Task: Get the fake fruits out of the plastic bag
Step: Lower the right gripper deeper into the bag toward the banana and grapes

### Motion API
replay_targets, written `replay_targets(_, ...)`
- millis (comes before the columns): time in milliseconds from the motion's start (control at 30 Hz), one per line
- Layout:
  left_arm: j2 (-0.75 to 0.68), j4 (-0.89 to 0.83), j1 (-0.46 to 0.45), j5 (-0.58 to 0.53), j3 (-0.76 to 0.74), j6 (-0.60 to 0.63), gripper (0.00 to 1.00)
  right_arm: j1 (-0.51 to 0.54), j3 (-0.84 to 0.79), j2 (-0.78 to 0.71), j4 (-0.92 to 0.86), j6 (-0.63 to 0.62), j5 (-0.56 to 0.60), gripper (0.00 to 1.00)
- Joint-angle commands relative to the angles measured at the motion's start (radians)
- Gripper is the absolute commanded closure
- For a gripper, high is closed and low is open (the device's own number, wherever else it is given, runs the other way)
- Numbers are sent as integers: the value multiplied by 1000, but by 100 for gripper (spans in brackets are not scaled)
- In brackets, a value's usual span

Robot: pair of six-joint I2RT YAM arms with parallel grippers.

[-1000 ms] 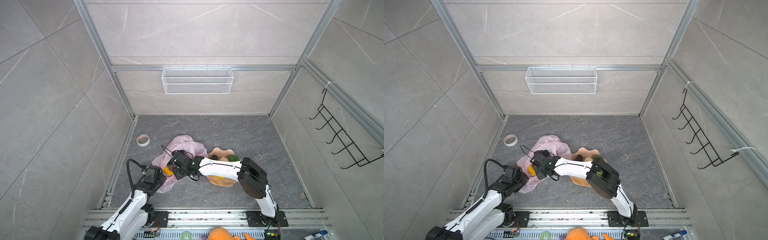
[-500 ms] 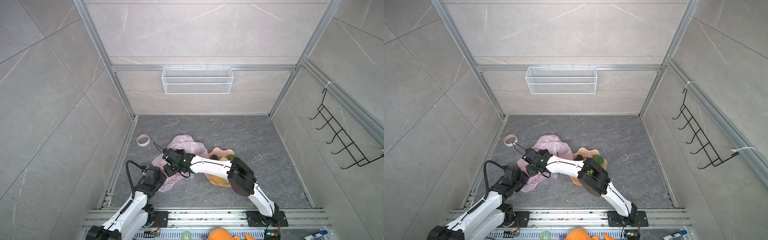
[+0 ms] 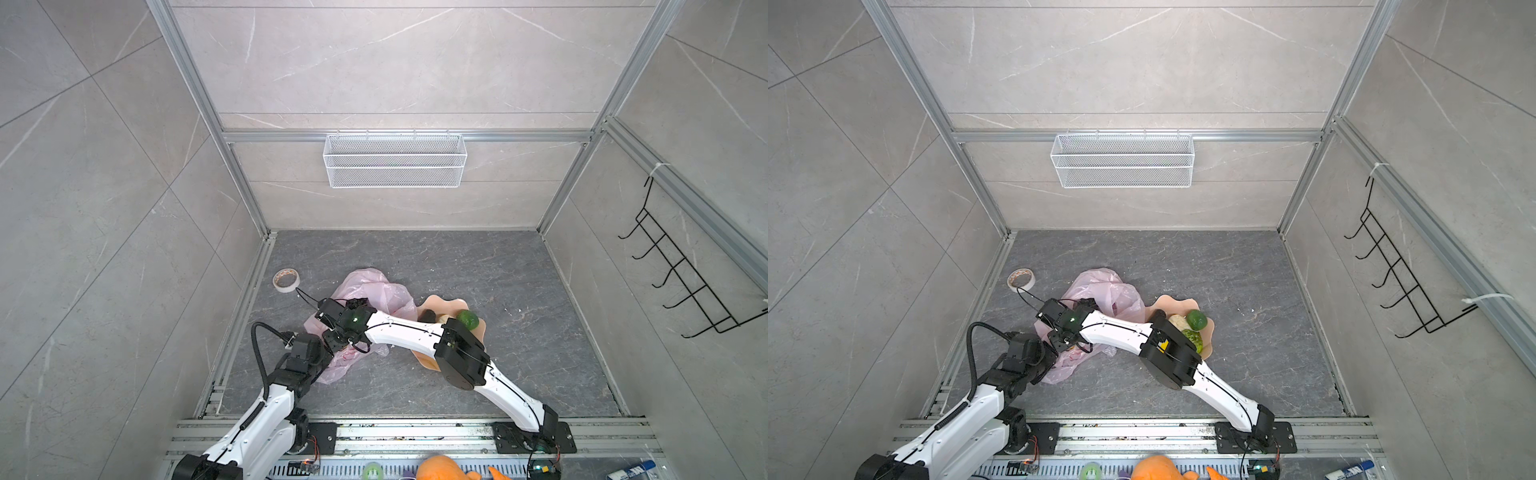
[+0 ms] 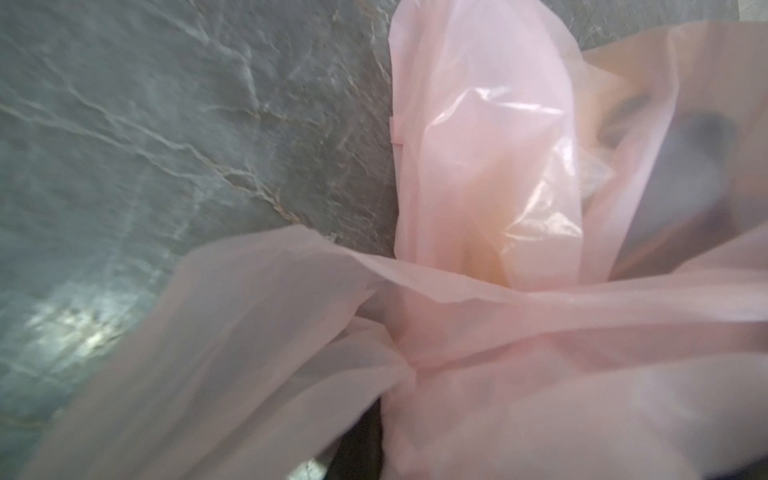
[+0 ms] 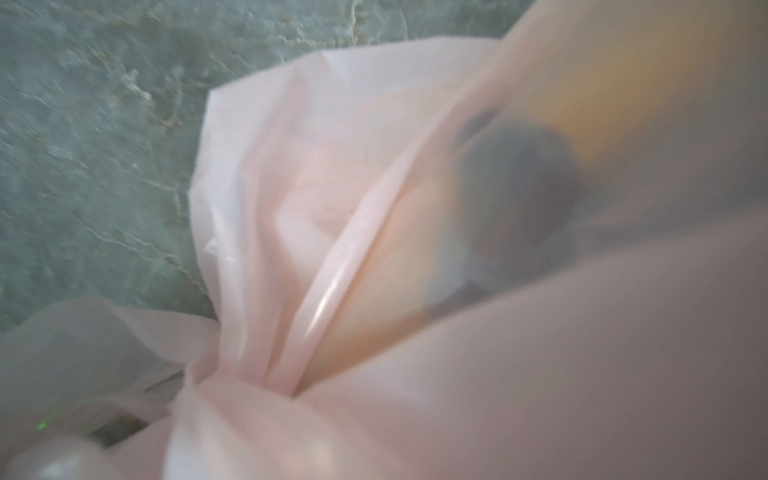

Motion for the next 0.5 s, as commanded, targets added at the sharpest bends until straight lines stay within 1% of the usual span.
replay_targets(0, 2, 23, -1, 8, -2, 23, 98, 7, 35, 24, -54, -30, 27, 58)
replay_targets(133, 14, 15, 1, 2, 8, 41, 98, 7, 35, -9, -56, -37, 17, 62)
replay_targets(333, 37, 17, -1, -1, 31, 74, 98, 7, -8, -98, -16, -34, -8, 62)
replay_targets(467, 58, 19, 0, 5, 50, 99, 98, 7, -13, -132, -7, -32, -15, 62)
